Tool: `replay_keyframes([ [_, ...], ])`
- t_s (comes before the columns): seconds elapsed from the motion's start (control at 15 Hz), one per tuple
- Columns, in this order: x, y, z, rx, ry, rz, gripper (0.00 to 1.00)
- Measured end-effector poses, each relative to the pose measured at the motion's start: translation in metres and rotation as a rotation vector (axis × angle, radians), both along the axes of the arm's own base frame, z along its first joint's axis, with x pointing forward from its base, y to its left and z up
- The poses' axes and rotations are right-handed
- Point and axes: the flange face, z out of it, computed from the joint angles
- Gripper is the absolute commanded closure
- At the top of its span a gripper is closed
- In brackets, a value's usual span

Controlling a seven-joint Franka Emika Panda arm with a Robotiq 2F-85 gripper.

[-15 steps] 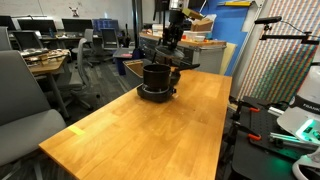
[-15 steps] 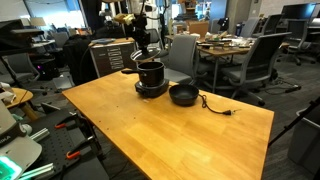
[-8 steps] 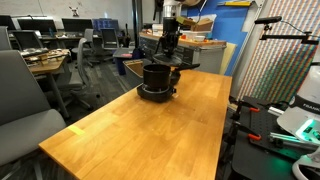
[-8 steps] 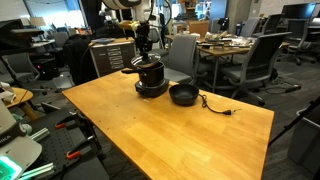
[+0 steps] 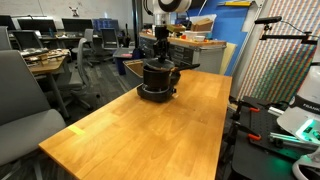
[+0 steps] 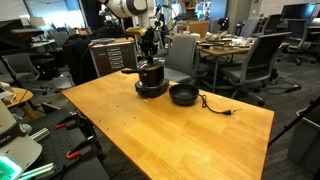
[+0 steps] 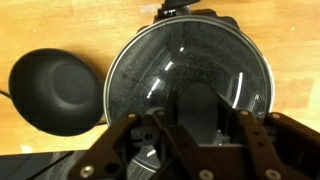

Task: Take the blocks out of the bowl, put them in the pot, pick the pot and put it on the stove then cover it with the lid

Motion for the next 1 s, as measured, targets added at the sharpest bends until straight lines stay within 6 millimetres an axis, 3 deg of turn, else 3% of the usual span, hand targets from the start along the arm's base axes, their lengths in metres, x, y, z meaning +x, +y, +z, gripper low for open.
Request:
replay_keyframes([
  [0.47,0.019,0.033,-0.004,-0.038,0.014,0.067,0.82],
  [0.87,0.022,0.035,-0.015,-0.044,0.058,0.069,0.82],
  [0.93,0.022,0.035,-0.015,-0.044,0.060,0.068,0.67],
  [1.0,0.023,0.035,-0.015,-0.044,0.061,0.068,0.38],
])
